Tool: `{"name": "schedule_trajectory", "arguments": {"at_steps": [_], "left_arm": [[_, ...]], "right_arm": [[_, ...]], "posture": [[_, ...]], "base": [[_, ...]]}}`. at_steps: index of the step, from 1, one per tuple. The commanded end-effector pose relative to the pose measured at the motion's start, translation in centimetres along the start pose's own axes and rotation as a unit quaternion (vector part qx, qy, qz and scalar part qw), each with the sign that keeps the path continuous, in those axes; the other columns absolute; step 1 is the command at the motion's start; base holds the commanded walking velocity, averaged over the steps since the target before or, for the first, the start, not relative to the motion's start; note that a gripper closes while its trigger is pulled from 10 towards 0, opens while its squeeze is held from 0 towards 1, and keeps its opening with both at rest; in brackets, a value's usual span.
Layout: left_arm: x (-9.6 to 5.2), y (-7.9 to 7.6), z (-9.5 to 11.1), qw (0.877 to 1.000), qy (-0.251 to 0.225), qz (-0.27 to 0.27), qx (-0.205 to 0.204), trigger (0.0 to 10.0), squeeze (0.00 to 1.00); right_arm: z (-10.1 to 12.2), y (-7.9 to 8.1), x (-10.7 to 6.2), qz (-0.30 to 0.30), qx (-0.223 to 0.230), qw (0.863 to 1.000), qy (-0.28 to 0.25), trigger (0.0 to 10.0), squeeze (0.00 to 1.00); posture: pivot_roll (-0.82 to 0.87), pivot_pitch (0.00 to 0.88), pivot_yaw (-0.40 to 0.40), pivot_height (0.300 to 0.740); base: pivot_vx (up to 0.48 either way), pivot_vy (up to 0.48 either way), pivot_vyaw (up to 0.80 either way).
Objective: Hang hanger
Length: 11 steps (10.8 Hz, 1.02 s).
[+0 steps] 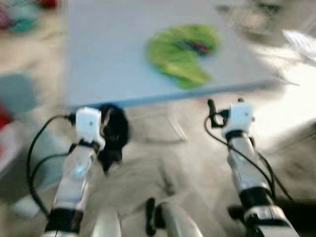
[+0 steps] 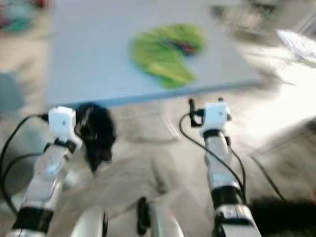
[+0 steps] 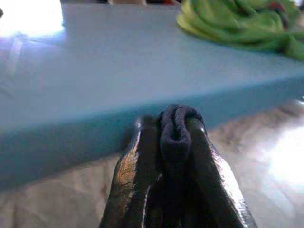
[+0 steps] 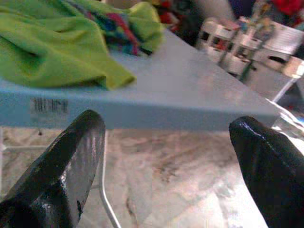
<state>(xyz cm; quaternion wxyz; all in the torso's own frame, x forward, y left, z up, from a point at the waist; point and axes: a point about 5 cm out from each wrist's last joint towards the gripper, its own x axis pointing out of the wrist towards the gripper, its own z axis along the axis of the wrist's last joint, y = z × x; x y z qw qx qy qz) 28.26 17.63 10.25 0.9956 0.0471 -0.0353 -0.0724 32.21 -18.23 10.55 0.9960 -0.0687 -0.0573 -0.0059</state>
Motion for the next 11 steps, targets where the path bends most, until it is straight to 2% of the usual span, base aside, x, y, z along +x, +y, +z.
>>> {"name": "schedule_trajectory", "arguments": {"at_steps": [1, 3, 5, 6, 8, 9, 11], "left_arm": [[-0.4, 0.8, 0.0, 1.000, 0.000, 0.019, -0.005, 10.0, 0.00], [0.0, 0.8, 0.1, 1.000, -0.001, 0.022, -0.015, 10.0, 0.00], [0.0, 0.9, 0.4, 0.999, -0.013, 0.019, -0.034, 10.0, 0.00], [0.0, 1.0, 0.4, 0.999, -0.015, 0.020, -0.033, 10.0, 0.00], [0.0, 1.3, 0.5, 0.999, -0.020, 0.035, -0.034, 10.0, 0.00], [-0.1, 1.8, 0.7, 0.998, -0.025, 0.048, -0.036, 10.0, 0.00], [0.0, 1.8, 0.4, 0.998, -0.018, 0.046, -0.042, 10.0, 0.00]], "right_arm": [[-0.4, 1.2, -0.4, 0.034, 0.006, 0.999, 0.011, 10.0, 0.00], [0.3, 1.5, 0.1, 0.081, -0.008, 0.997, 0.004, 10.0, 0.00], [1.2, -0.5, 0.8, 0.083, -0.015, 0.996, 0.006, 10.0, 0.00], [1.3, -0.7, 0.6, 0.084, -0.017, 0.996, 0.005, 10.0, 0.00], [1.3, -0.4, -0.4, 0.077, -0.015, 0.997, -0.009, 10.0, 0.00], [0.1, -0.1, -1.6, 0.031, 0.007, 0.999, 0.005, 10.0, 0.00], [-0.5, 0.6, -2.7, 0.004, 0.023, 1.000, 0.019, 10.0, 0.00]], "posture": [[0.08, 0.145, -0.083, 0.740], [0.07, 0.136, -0.053, 0.740], [0.07, 0.129, -0.050, 0.740], [0.07, 0.125, -0.059, 0.740], [0.07, 0.117, -0.083, 0.740], [0.08, 0.114, -0.094, 0.740], [0.07, 0.118, -0.090, 0.740]], "base": [[0.000, 0.000, -0.80], [0.000, 0.000, -0.80], [0.347, 0.000, -0.80], [0.420, 0.000, -0.80], [0.420, 0.000, -0.80], [0.420, 0.000, -0.80], [0.383, 0.287, -0.80]]}}
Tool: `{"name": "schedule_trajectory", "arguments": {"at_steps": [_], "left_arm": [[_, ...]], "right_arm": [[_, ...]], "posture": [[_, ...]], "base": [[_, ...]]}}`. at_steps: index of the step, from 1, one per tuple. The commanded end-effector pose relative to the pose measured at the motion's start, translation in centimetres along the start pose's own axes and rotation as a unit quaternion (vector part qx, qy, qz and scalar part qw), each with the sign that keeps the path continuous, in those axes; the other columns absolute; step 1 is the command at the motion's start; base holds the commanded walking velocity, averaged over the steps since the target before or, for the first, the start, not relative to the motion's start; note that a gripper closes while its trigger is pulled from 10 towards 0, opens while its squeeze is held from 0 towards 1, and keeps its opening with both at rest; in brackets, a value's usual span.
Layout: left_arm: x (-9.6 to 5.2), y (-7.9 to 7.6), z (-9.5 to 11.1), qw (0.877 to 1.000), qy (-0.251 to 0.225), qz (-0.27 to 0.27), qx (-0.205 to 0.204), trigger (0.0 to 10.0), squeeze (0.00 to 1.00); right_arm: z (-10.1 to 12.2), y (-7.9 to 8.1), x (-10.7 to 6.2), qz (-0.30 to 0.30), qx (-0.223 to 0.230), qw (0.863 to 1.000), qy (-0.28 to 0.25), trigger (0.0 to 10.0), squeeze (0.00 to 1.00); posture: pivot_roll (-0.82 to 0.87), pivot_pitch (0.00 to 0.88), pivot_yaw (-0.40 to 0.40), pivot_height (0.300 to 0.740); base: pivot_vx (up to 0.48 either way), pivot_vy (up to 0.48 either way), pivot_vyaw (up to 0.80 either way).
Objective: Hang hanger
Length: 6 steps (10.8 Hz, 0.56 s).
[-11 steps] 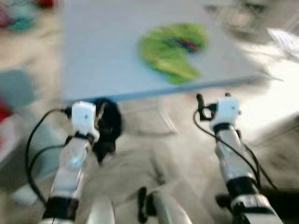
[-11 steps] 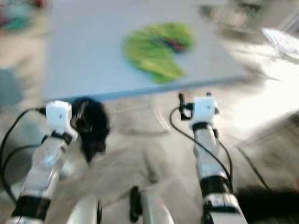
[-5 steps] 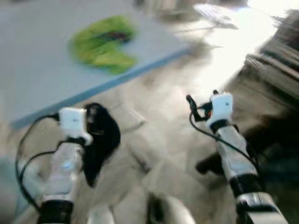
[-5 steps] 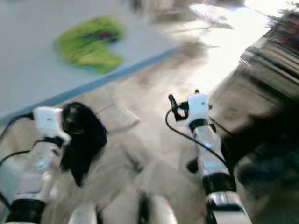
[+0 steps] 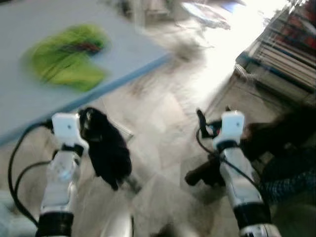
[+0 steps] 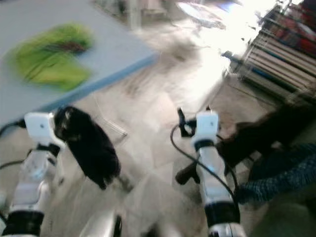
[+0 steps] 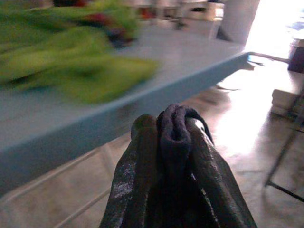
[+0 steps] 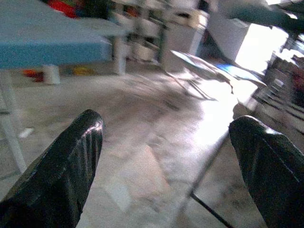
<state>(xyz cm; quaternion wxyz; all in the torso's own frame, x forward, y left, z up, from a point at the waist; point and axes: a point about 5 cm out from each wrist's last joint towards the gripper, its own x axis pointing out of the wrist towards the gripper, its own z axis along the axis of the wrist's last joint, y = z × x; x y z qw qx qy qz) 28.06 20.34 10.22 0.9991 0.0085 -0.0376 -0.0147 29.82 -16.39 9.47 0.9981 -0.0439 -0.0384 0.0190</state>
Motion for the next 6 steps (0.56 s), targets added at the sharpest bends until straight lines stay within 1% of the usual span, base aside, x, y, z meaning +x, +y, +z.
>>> {"name": "schedule_trajectory", "arguments": {"at_steps": [1, 3, 4, 6], "left_arm": [[0.7, -1.3, 0.5, 1.000, -0.011, -0.022, -0.003, 10.0, 0.00], [0.9, -1.5, 0.3, 1.000, -0.003, -0.028, -0.004, 10.0, 0.00], [0.6, -1.5, 0.1, 1.000, 0.002, -0.024, -0.007, 10.0, 0.00], [0.0, -1.9, -0.7, 0.999, 0.024, -0.033, -0.012, 10.0, 0.00]], "right_arm": [[0.1, -1.3, -0.4, -0.033, -0.006, 0.999, 0.001, 10.0, 0.00], [0.4, -2.1, 0.3, -0.047, -0.012, 0.999, 0.001, 10.0, 0.00], [0.6, -2.5, 0.5, -0.053, -0.016, 0.998, 0.000, 10.0, 0.00], [0.2, -2.8, 0.1, -0.061, -0.019, 0.998, 0.005, 10.0, 0.00]], "posture": [[0.06, 0.117, -0.093, 0.740], [0.06, 0.115, -0.102, 0.740], [0.06, 0.117, -0.103, 0.740], [0.06, 0.118, -0.100, 0.740]], "base": [[0.289, 0.382, -0.80], [0.000, 0.442, -0.80], [0.000, 0.469, -0.80], [0.000, 0.480, -0.80]]}}
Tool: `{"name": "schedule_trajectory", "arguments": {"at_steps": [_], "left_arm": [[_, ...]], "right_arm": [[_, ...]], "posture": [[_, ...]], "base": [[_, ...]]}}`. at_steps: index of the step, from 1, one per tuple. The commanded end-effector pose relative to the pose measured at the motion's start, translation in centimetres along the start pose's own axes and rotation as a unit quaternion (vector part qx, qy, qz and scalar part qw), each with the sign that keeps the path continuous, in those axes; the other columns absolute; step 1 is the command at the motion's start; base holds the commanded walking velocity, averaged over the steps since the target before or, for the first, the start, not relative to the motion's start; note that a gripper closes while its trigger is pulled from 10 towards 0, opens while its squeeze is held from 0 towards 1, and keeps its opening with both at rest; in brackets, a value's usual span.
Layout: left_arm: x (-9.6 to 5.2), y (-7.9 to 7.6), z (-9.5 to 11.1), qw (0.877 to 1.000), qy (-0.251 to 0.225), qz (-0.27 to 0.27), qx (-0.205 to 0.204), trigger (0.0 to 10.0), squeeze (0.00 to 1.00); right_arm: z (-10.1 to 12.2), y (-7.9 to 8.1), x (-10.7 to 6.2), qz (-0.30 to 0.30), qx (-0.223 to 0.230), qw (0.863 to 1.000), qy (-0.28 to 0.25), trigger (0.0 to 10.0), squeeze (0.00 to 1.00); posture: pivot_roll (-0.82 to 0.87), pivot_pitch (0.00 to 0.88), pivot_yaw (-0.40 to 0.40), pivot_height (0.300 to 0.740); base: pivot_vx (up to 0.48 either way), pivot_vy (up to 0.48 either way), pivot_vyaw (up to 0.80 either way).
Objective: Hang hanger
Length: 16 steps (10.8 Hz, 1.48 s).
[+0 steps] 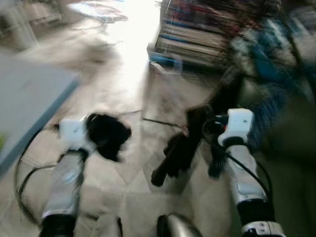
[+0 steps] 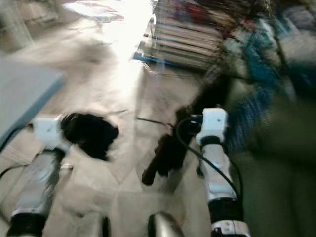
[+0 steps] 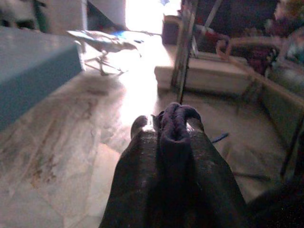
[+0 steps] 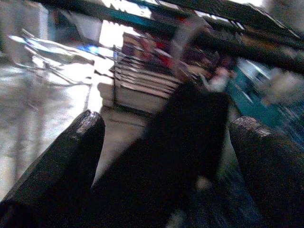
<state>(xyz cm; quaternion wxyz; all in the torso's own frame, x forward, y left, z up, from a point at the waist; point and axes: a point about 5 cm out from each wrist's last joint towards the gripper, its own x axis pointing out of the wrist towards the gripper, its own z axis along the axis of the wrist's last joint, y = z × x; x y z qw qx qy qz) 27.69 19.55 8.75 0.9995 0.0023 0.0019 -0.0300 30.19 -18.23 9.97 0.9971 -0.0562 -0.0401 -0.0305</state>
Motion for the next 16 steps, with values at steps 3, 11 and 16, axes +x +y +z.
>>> {"name": "schedule_trajectory", "arguments": {"at_steps": [3, 11, 16], "left_arm": [[0.7, -1.9, 0.8, 0.998, -0.015, -0.051, 0.035, 10.0, 0.00], [2.2, -3.3, 1.2, 0.989, -0.013, -0.092, 0.114, 10.0, 0.00], [1.8, -3.1, 0.7, 0.990, -0.009, -0.072, 0.119, 10.0, 0.00]], "right_arm": [[-0.5, -0.4, -0.5, -0.016, 0.002, 1.000, 0.008, 10.0, 0.00], [-2.6, -1.6, -3.4, -0.098, 0.006, 0.995, 0.023, 10.0, 0.00], [-1.7, -2.8, -1.9, -0.061, -0.028, 0.998, 0.015, 10.0, 0.00]], "posture": [[0.06, 0.125, -0.092, 0.740], [-0.01, 0.139, 0.055, 0.740], [0.01, 0.151, -0.024, 0.740]], "base": [[0.000, 0.092, -0.75], [0.000, 0.000, -0.10], [0.000, 0.096, 0.00]]}}
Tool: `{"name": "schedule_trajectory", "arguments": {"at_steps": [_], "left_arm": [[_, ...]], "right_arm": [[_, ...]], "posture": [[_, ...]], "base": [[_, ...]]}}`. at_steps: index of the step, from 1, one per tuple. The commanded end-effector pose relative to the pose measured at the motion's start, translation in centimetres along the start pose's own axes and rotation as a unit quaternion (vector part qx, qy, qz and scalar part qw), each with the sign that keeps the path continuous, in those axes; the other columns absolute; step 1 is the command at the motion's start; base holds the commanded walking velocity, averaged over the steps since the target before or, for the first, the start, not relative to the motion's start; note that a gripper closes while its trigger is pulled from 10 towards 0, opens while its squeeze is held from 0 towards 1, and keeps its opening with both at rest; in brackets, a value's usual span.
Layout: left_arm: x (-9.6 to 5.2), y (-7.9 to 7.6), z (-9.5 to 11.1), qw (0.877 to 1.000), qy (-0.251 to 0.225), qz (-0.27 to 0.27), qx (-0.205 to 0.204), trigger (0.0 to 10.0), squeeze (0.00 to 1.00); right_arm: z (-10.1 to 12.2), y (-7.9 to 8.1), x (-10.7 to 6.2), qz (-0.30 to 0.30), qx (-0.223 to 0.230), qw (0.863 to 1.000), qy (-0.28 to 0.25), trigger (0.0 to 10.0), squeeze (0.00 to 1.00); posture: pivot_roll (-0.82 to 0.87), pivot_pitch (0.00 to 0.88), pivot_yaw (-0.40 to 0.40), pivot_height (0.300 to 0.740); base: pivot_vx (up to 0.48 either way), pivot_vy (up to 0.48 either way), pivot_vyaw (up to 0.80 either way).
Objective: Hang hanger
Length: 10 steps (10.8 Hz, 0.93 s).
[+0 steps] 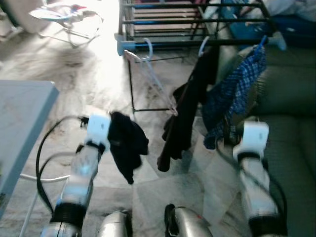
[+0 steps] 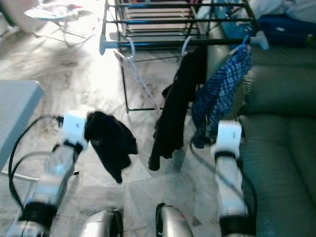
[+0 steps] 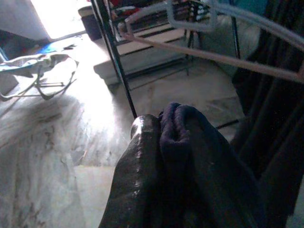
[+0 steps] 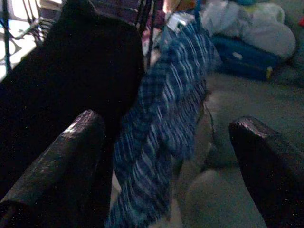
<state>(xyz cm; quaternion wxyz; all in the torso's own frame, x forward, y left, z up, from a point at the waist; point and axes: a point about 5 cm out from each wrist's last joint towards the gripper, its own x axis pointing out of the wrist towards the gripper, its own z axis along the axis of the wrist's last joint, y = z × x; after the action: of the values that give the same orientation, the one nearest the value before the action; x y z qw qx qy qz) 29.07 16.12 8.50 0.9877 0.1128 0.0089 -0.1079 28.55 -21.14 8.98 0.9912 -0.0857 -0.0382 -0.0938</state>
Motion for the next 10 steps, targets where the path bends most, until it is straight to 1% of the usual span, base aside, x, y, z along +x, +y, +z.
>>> {"name": "schedule_trajectory", "arguments": {"at_steps": [1, 2, 3, 4, 5, 6, 7, 8, 9, 10], "left_arm": [[-0.3, 0.3, 0.4, 1.000, -0.009, -0.001, 0.009, 10.0, 0.00], [-1.0, 0.6, 0.0, 1.000, -0.009, -0.005, 0.014, 10.0, 0.00], [-0.9, 1.0, 0.2, 1.000, -0.011, 0.001, 0.015, 10.0, 0.00], [-0.6, 1.4, 0.7, 1.000, -0.017, 0.009, 0.022, 10.0, 0.00], [-0.2, 1.6, 1.2, 0.999, -0.030, 0.007, 0.035, 10.0, 0.00], [-0.1, 1.6, 1.5, 0.998, -0.039, 0.004, 0.045, 10.0, 0.00], [0.0, 1.5, 1.6, 0.998, -0.046, 0.001, 0.046, 10.0, 0.00], [0.2, 1.5, 2.0, 0.997, -0.060, -0.003, 0.048, 10.0, 0.00], [0.2, 1.5, 2.1, 0.997, -0.062, -0.010, 0.048, 10.0, 0.00], [0.2, 1.6, 2.3, 0.996, -0.069, -0.013, 0.048, 10.0, 0.00]], "right_arm": [[-0.2, 0.3, 0.2, 0.000, 0.009, 1.000, 0.008, 10.0, 0.00], [0.0, 1.1, 0.9, -0.002, 0.028, 1.000, 0.008, 10.0, 0.00], [0.2, 1.9, 1.0, 0.001, 0.046, 0.999, 0.007, 10.0, 0.00], [0.3, 2.5, 0.9, 0.010, 0.046, 0.999, 0.004, 10.0, 0.00], [0.2, 2.7, 0.8, 0.018, 0.042, 0.999, 0.005, 10.0, 0.00], [0.0, 2.5, 0.5, 0.027, 0.052, 0.998, 0.003, 10.0, 0.00], [0.1, 2.0, 0.6, 0.026, 0.048, 0.999, 0.002, 10.0, 0.00], [0.3, 1.3, 1.0, 0.018, 0.042, 0.999, -0.002, 10.0, 0.00], [0.4, 1.0, 1.2, 0.014, 0.040, 0.999, -0.003, 10.0, 0.00], [0.4, 1.1, 1.4, 0.018, 0.038, 0.999, -0.002, 10.0, 0.00]], "posture": [[0.03, 0.153, -0.024, 0.740], [0.06, 0.139, -0.025, 0.740], [0.06, 0.131, -0.024, 0.740], [0.06, 0.124, -0.027, 0.740], [0.05, 0.121, -0.033, 0.740], [0.03, 0.119, -0.039, 0.740], [0.03, 0.119, -0.040, 0.740], [0.02, 0.124, -0.040, 0.740], [0.03, 0.125, -0.044, 0.740], [0.03, 0.126, -0.049, 0.740]], "base": [[0.000, 0.480, 0.00], [0.000, 0.480, 0.00], [0.000, 0.480, 0.00], [0.000, 0.480, 0.00], [0.000, 0.480, 0.00], [0.000, 0.480, 0.00], [0.000, 0.356, 0.00], [0.000, 0.000, 0.00], [0.000, 0.000, 0.00], [0.000, 0.000, 0.00]]}}
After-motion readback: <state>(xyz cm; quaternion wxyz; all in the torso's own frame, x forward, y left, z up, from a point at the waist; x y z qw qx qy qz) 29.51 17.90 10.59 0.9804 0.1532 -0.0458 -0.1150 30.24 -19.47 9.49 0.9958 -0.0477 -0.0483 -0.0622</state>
